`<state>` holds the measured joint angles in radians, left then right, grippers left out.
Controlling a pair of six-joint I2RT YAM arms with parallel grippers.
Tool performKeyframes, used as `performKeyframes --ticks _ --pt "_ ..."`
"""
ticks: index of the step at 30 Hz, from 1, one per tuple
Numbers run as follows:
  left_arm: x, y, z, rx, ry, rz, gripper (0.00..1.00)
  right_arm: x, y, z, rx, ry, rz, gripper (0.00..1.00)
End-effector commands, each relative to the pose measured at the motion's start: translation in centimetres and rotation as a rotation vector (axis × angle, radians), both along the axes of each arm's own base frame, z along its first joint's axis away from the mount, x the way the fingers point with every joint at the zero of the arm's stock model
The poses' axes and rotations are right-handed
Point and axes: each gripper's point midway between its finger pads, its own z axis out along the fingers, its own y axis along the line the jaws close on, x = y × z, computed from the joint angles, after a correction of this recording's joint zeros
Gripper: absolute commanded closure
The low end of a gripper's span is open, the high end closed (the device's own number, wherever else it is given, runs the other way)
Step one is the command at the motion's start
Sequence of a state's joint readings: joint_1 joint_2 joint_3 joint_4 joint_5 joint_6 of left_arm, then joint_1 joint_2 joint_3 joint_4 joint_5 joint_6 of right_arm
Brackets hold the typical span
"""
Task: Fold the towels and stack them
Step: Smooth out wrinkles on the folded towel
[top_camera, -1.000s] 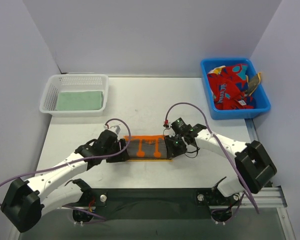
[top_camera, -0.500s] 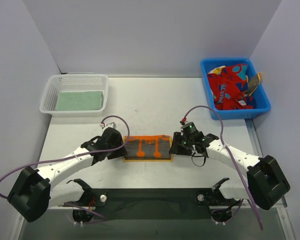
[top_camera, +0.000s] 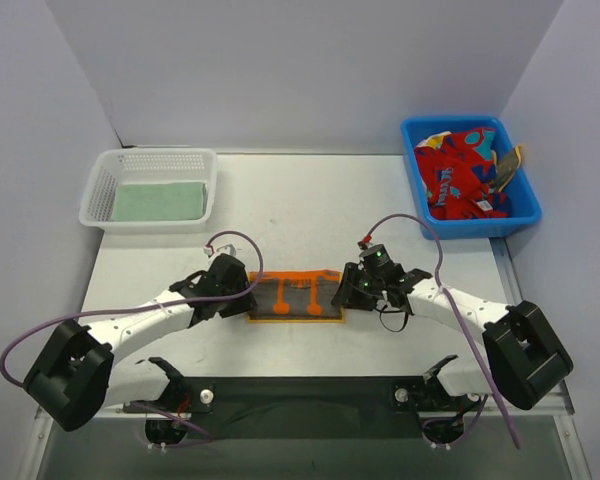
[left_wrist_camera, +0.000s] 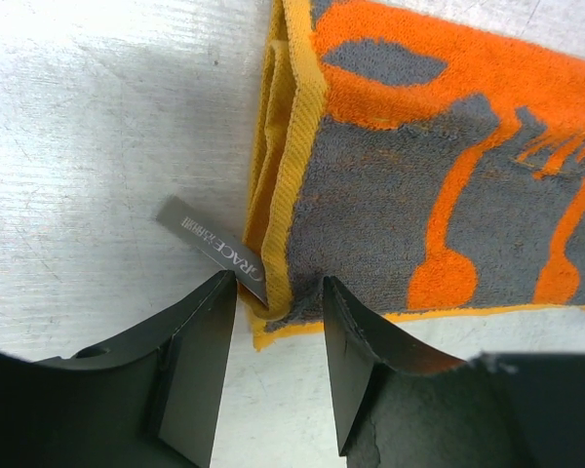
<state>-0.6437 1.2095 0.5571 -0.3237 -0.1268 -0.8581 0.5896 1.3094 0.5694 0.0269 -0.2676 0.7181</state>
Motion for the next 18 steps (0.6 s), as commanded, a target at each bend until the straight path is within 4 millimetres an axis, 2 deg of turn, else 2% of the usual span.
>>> performKeyframes --ticks 1,4,9,13,15,18 --pt "0.7 -0.5 0.2 -0.031 -0.021 0.011 0.49 0.1 0.4 0.0 0.021 0.015 -0.005 0.65" --pt "0.6 -0.6 0.0 -0.03 -0.014 0.007 0.51 0.0 0.3 -0.2 0.018 0.025 -0.006 0.66" --pt "0.9 -0.7 0.5 -0.039 -0.026 0.003 0.64 0.0 0.3 -0.2 0.022 0.032 -0.01 0.72" --pt "1.0 -0.8 1.0 -0.036 -0.034 -0.005 0.71 -0.1 0.3 -0.2 0.025 0.034 -0.007 0.85" --pt "1.0 -0.8 1.1 -0.036 -0.037 -0.008 0.74 0.0 0.3 -0.2 0.026 0.032 -0.008 0.88" --pt "0.9 -0.8 1.1 -0.033 -0.034 -0.011 0.84 0.0 0.2 -0.1 0.027 0.033 -0.011 0.98"
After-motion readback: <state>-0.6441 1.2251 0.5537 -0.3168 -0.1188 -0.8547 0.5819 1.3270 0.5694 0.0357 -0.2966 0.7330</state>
